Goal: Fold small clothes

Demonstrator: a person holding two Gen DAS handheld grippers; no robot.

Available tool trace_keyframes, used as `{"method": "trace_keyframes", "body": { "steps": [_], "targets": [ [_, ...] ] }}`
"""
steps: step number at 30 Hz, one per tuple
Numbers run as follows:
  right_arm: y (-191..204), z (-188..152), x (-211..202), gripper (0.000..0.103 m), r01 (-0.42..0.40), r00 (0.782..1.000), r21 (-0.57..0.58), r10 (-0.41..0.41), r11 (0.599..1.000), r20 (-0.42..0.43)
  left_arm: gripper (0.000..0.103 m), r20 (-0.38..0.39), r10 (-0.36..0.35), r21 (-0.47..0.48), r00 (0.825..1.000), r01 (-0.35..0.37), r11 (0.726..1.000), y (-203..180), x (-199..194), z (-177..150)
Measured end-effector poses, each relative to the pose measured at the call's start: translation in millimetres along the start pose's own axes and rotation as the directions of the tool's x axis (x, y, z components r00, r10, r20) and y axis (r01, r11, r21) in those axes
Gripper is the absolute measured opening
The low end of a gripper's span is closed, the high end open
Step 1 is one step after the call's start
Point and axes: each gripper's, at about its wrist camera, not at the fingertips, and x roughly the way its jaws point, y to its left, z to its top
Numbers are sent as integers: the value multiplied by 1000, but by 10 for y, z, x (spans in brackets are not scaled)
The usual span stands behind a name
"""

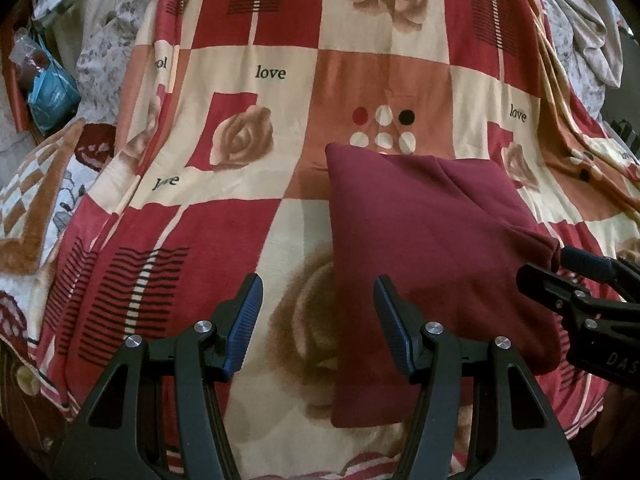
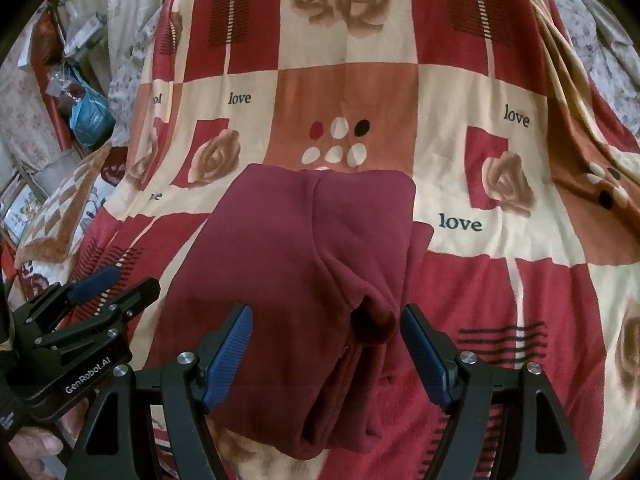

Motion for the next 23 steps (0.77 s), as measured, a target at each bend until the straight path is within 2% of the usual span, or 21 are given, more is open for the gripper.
{"method": "trace_keyframes", "body": {
  "steps": [23],
  "targets": [
    [29,0,40,74,-4,1000,-5,4,1000,-2,58,5,-11,-9,1000,11,1000,34,27,15]
  ]
}}
